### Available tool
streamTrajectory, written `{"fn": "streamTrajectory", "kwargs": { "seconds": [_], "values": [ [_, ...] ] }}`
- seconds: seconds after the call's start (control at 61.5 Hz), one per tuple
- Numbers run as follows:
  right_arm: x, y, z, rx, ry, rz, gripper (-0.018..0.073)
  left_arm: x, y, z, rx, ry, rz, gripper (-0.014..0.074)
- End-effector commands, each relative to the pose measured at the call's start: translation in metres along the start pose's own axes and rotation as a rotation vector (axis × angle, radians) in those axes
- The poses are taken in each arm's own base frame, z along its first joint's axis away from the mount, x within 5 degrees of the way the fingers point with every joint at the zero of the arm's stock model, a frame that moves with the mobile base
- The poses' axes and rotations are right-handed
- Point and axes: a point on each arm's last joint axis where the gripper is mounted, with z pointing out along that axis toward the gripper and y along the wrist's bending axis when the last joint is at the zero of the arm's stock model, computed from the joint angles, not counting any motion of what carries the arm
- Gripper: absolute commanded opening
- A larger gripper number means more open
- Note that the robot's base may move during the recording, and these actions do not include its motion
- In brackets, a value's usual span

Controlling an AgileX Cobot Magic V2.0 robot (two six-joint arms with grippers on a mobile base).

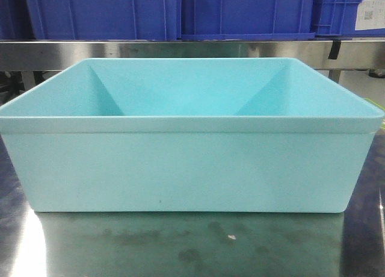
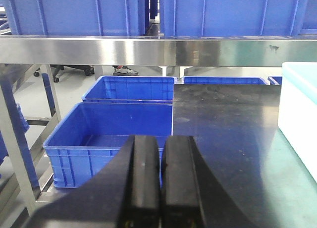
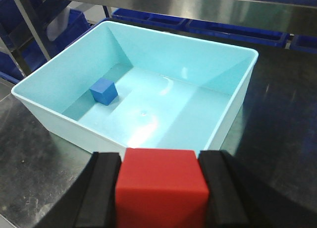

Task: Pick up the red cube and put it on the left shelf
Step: 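Raise the red cube out of the teal bin with the right gripper, then drive the base away from the table holding the red cube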

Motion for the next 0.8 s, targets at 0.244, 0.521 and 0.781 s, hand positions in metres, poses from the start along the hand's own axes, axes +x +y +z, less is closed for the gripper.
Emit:
{"fn": "streamTrajectory", "kwargs": {
  "seconds": [0.244,0.521,0.781],
  "values": [
    [-0.0143,0.0021,-0.0043,-0.012,-0.098,-0.023,0.0201,-0.0009,0.0000,-0.0003,0.000,-0.080,-0.008,0.0102],
    [-0.0143,0.0021,-0.0043,-0.012,-0.098,-0.023,0.0201,-0.0009,0.0000,-0.0003,0.000,-0.080,-0.008,0.0102],
    [-0.0143,0.0021,-0.0043,-0.012,-0.098,-0.023,0.0201,-0.0009,0.0000,-0.0003,0.000,-0.080,-0.008,0.0102]
  ]
}}
